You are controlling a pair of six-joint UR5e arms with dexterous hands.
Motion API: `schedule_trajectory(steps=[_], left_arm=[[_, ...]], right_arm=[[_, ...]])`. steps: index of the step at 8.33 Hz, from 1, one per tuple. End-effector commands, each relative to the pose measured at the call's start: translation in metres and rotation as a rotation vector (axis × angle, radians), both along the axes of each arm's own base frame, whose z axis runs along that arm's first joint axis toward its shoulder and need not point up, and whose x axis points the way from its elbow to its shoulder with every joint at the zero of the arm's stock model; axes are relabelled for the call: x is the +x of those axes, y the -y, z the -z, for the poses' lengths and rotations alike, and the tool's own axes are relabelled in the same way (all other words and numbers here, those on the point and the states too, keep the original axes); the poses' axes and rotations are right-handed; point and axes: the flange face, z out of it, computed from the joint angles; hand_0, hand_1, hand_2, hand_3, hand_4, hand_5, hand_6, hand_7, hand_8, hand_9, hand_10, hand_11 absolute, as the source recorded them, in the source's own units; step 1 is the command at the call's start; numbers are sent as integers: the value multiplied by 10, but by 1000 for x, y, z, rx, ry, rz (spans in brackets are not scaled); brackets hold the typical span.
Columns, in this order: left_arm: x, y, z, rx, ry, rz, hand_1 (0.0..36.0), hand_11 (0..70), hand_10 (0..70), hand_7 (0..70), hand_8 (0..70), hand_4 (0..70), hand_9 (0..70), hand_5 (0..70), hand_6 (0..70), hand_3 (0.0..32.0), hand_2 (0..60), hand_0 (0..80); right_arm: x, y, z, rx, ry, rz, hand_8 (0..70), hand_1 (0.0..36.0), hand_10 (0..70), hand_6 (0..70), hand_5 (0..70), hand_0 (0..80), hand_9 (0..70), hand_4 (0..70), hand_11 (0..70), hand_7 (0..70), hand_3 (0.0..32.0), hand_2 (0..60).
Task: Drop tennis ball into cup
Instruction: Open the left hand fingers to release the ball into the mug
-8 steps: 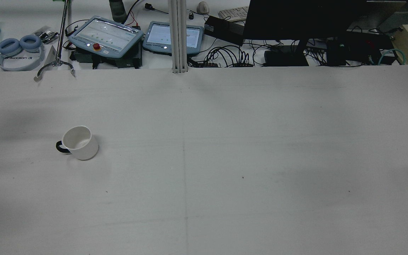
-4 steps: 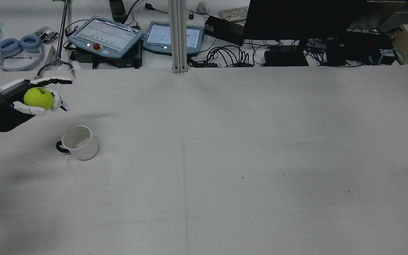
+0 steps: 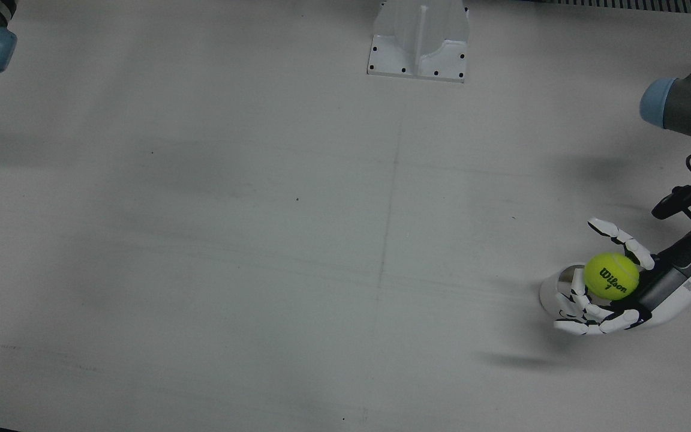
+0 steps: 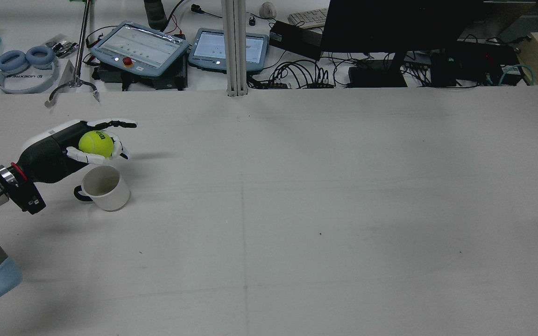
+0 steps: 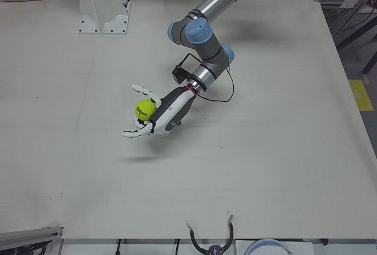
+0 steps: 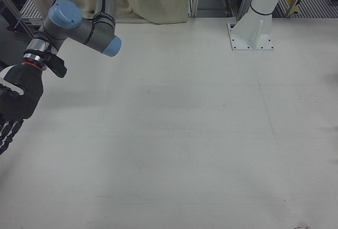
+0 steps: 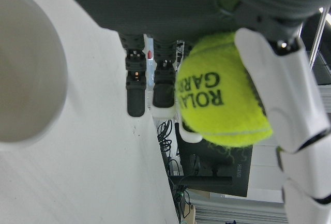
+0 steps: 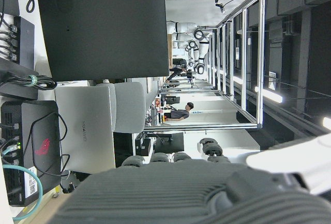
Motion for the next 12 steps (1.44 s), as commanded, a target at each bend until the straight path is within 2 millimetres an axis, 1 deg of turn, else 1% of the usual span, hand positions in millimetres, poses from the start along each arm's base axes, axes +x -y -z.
schedule_trajectory(steps=[1,2,3,4,6,7,8,9,10,11,12], left_arm=[[-2,0,-2,16,-6,6,83,362,245,700,461,200,593,214,700,0,156,482],[-9,-7,-18,10,-1,6,91,229,152,628,331,159,384,161,699,0,169,468],[-19,-18,-38,4,5,8,103,47,26,164,115,111,95,92,338,0,149,456],[-25,-23,-42,3,5,9,100,14,4,61,69,91,49,67,206,0,143,437],[-22,-24,-41,7,4,5,91,11,3,23,64,91,34,70,236,0,164,417],[-18,-21,-35,9,0,2,93,15,5,35,52,95,31,58,181,0,155,416],[-16,-21,-32,11,-1,-1,95,14,5,37,54,104,29,62,200,0,161,422],[-20,-19,-29,14,-5,4,97,13,4,49,55,114,28,63,205,0,168,423],[-48,-9,-28,16,-8,49,97,15,5,54,57,125,28,66,221,0,176,423],[-121,8,-42,4,6,170,95,13,4,57,57,126,27,65,225,0,178,421],[-188,3,-71,-24,23,271,92,12,4,44,69,118,26,76,287,0,188,418]], right_arm=[[0,0,0,0,0,0,0,0,0,0,0,0,0,0,0,0,0,0],[0,0,0,0,0,0,0,0,0,0,0,0,0,0,0,0,0,0],[0,0,0,0,0,0,0,0,0,0,0,0,0,0,0,0,0,0],[0,0,0,0,0,0,0,0,0,0,0,0,0,0,0,0,0,0],[0,0,-1,-1,0,0,0,0,0,0,0,0,0,0,0,0,0,0],[0,0,-1,-1,0,0,0,0,0,0,0,0,0,0,0,0,0,0],[0,0,0,0,0,0,0,0,0,0,0,0,0,0,0,0,0,0],[0,0,0,0,0,0,0,0,0,0,0,0,0,0,0,0,0,0],[0,0,-1,-1,0,0,0,0,0,0,0,0,0,0,0,0,0,0],[0,0,0,0,0,0,0,0,0,0,0,0,0,0,0,0,0,0],[0,0,-1,-1,0,0,0,0,0,0,0,0,0,0,0,0,0,0]])
